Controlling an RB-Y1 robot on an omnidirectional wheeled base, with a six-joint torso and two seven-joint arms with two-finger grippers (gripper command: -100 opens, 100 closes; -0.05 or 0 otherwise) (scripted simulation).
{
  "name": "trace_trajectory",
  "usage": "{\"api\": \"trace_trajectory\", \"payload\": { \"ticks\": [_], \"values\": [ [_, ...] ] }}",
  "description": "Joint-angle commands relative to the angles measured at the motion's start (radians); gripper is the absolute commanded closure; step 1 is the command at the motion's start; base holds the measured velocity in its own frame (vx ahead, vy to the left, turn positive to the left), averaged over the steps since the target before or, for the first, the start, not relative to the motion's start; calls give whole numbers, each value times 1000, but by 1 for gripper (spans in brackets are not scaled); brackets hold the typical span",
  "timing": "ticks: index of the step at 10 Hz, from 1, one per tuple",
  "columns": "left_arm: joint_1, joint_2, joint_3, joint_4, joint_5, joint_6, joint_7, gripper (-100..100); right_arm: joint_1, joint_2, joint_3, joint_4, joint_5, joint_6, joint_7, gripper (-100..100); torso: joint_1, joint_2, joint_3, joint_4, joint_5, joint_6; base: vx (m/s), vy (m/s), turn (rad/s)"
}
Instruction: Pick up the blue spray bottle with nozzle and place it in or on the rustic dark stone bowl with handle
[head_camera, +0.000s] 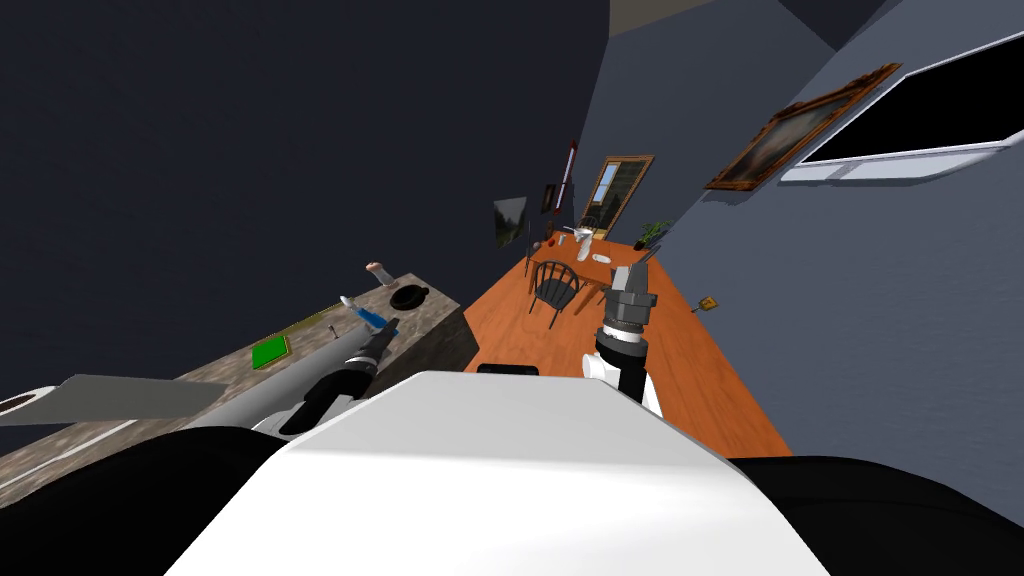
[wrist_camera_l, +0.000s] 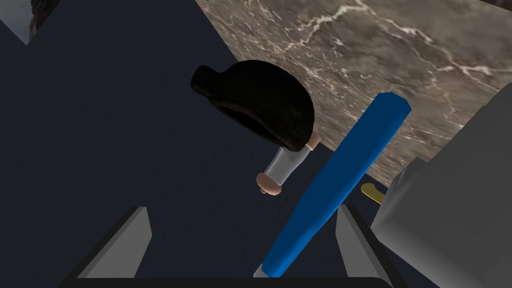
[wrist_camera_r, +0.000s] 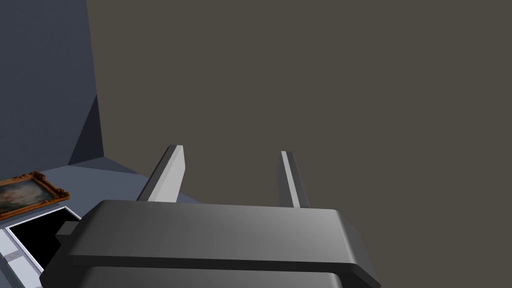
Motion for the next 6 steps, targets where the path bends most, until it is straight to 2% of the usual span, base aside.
{"api": "trace_trajectory", "payload": {
  "ticks": [1,2,3,4,5,6],
  "values": [
    [10,9,10,-5,4,30,-6,-100,0,0,0,0,0,0,0,0,0,0,0,0,0,0,61,-18,11],
    [30,19,25,-14,7,67,-17,-100,0,0,0,0,0,0,0,0,1,1,1,0,0,0,70,-22,16],
    [30,19,25,-14,7,70,-17,-100,0,0,0,0,0,0,0,0,1,1,1,0,0,0,59,-13,11],
    [50,29,40,-24,10,110,-27,-100,0,0,0,0,0,0,0,0,1,2,1,0,0,0,74,-9,8],
    [50,29,40,-24,10,110,-27,-100,0,0,0,0,0,0,0,0,2,1,1,0,0,0,62,-14,10],
    [70,39,55,-34,12,149,-38,-100,0,0,0,0,0,0,0,0,1,1,1,0,0,0,82,-11,8]
  ]
}}
